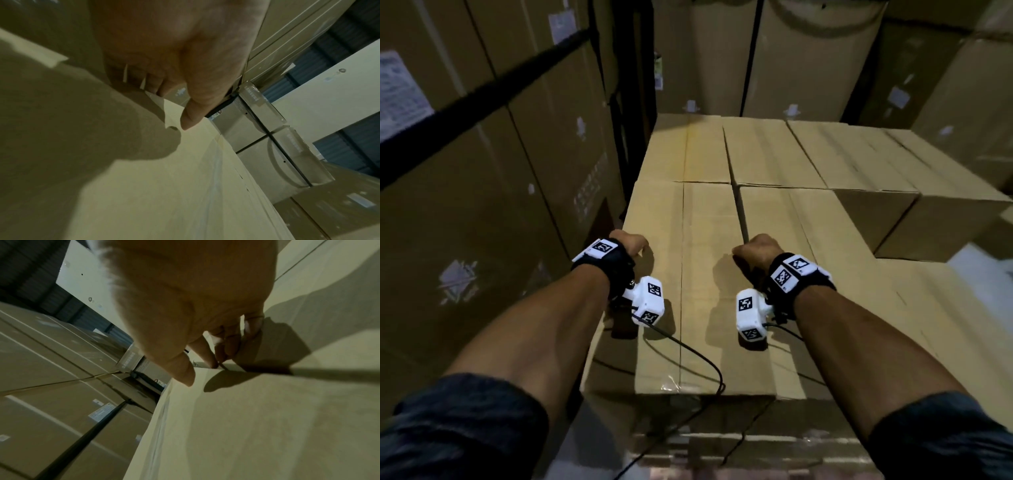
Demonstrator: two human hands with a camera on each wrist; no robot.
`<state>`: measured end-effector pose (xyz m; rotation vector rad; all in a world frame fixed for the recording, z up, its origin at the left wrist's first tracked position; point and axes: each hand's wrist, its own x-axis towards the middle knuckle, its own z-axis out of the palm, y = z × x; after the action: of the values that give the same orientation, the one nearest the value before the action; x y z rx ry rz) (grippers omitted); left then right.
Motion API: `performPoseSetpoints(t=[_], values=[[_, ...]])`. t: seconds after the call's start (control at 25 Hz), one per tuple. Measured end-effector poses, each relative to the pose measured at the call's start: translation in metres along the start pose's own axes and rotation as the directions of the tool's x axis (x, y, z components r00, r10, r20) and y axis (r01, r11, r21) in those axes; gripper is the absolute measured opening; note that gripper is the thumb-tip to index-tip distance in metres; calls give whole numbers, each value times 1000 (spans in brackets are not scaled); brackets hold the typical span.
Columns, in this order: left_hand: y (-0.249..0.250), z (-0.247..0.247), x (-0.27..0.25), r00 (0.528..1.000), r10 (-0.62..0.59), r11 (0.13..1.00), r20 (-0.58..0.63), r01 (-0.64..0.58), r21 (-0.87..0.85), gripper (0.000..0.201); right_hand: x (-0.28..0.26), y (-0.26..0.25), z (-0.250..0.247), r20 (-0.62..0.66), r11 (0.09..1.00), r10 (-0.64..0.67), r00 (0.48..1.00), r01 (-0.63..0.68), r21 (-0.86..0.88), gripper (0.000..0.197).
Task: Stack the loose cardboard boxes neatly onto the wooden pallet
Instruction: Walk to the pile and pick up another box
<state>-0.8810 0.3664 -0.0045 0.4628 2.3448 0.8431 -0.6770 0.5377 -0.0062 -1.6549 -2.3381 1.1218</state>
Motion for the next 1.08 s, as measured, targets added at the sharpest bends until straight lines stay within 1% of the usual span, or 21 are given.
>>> performPoseSetpoints(t=[0.04,0.12,0.16,0.28,0.4,0.52,0.6,0.72,0.8,0.88,0.96,1.04,1.08], values=[[0,0,10,1000,19,1000,11,-19,14,26,-4,-3,1,-23,999,20,1000,-21,-28,48],[-3,3,18,1000,11,991,-3,-11,-133,45,-8,-5,6,-66,997,45,997,-49,-66,46],[-6,6,22,1000,-2,984,-19,-1,-178,50,-10,-6,7,-82,995,57,995,-63,-76,45],[-10,11,29,1000,-18,954,-12,14,-300,56,-9,-4,10,-101,995,82,991,-87,-47,41],[-11,11,30,999,-26,947,-39,12,-321,63,-4,-1,13,-101,995,100,990,-97,29,44],[-13,13,31,999,-19,947,-41,5,-322,69,16,12,18,-103,993,94,990,-85,85,44],[-10,11,27,999,-20,946,-31,9,-324,69,23,18,20,-95,992,83,992,-73,101,44],[-5,11,23,999,-29,945,-28,18,-326,65,9,12,14,-93,991,72,993,-61,115,43],[-4,11,23,999,-30,946,-17,23,-323,66,-3,7,9,-85,993,70,994,-61,96,42],[-4,12,23,999,-47,943,-17,39,-331,66,-10,5,8,-74,996,60,995,-56,64,45],[-2,14,20,998,-54,944,-24,43,-328,61,-14,5,8,-97,998,50,994,-46,37,50],[-1,18,21,996,-75,946,-40,58,-318,60,-17,7,8,-119,999,29,992,-27,21,47],[0,19,22,996,-79,951,-50,60,-304,63,-17,10,8,-113,1000,10,994,-10,4,43]])
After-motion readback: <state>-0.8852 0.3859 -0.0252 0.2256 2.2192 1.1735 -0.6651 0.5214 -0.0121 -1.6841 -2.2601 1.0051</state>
